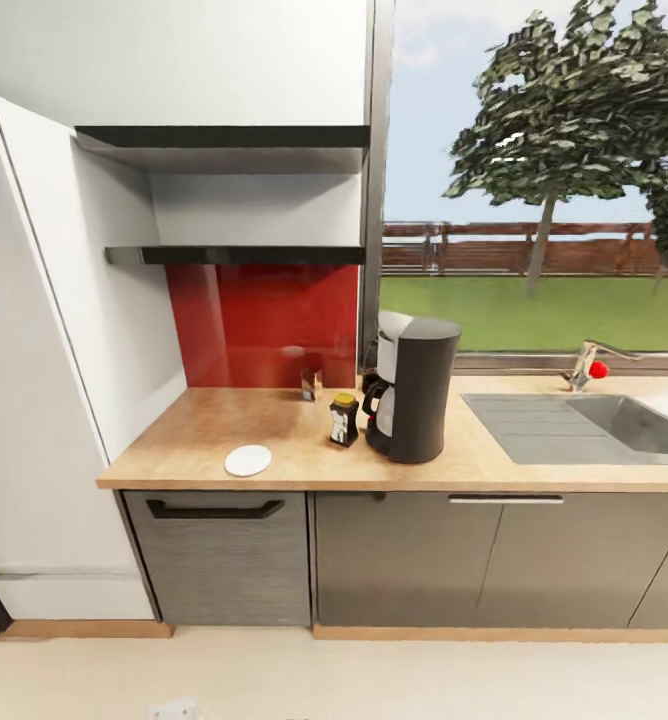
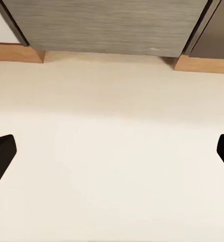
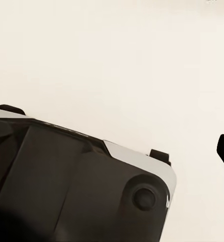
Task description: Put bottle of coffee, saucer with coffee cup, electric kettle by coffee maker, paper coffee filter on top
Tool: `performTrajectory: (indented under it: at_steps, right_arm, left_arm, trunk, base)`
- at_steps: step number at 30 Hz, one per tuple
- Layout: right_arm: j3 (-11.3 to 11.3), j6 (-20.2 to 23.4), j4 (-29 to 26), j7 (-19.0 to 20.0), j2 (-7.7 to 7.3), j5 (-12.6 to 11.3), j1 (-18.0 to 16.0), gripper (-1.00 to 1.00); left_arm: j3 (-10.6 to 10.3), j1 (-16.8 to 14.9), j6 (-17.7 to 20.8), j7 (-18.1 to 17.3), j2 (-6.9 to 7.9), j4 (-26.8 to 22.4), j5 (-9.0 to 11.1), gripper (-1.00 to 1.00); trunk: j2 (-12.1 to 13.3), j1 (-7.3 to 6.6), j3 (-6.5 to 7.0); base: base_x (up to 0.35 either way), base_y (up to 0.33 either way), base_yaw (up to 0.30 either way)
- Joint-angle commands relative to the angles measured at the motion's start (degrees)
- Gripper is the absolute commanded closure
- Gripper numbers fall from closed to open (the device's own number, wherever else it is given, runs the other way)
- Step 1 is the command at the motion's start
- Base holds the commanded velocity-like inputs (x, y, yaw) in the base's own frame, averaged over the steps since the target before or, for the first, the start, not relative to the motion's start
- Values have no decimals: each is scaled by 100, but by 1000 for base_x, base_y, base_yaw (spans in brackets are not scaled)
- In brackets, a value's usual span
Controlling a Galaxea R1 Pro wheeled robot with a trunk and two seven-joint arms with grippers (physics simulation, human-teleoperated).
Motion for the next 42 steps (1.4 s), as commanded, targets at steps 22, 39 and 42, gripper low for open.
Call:
performTrajectory:
  at_steps: [22,39,42]
  right_arm:
    - [48,6,-237,25,-89,-41,-7,-100]
    - [65,2853,-4362,29,243,-82,-1441,-100]
    - [66,3688,-4469,30,655,-83,-2134,-100]
  left_arm:
    - [19,-36,92,-314,29,-180,7,-100]
    - [44,-2170,4867,-3308,812,-3072,36,-100]
    - [45,-2660,5631,-3758,851,-3075,10,-100]
  trunk:
    - [-7,2,-24]
    - [-7,2,-24]
    - [-7,2,-24]
  base:
    - [0,0,23]
    - [0,0,0]
    - [0,0,0]
